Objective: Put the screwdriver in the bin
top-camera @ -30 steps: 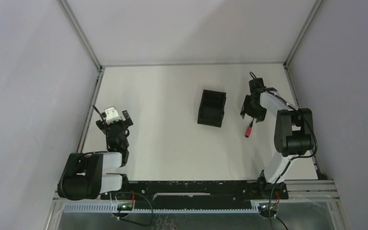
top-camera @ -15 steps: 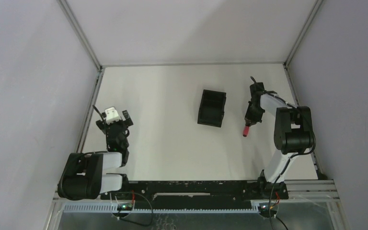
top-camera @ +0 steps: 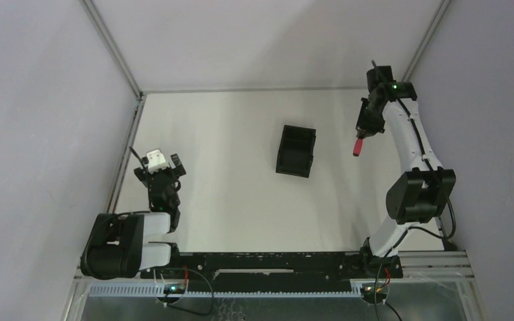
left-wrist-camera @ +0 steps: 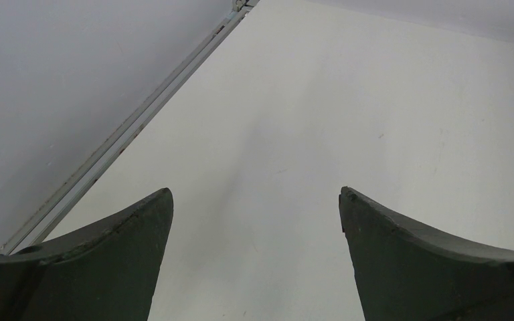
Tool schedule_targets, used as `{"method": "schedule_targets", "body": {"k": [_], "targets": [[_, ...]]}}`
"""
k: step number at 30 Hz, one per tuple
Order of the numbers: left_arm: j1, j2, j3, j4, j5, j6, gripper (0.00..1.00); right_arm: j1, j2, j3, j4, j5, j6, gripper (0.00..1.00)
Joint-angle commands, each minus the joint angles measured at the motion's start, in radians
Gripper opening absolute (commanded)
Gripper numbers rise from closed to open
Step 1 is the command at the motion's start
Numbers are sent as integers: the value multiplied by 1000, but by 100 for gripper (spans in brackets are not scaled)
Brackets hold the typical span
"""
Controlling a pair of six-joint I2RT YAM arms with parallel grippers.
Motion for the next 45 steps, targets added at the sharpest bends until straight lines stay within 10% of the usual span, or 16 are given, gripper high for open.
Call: {"method": "schedule_targets", "body": {"k": [1,13,30,37,45], "targets": [[6,-6,45,23,2,2,98,41,-36,105,-109,11,3,0],[5,-6,46,22,2,2,98,435,60,192,274,45,-123,0],[5,-6,46,23,2,2,98,481,268,-53,485,128,-241,0],[5,-6,45,23,2,2,98,489,276,-52,465,104,-224,41],[6,-5,46,22,2,2,98,503,133,-27,448,118,-168,49]]}}
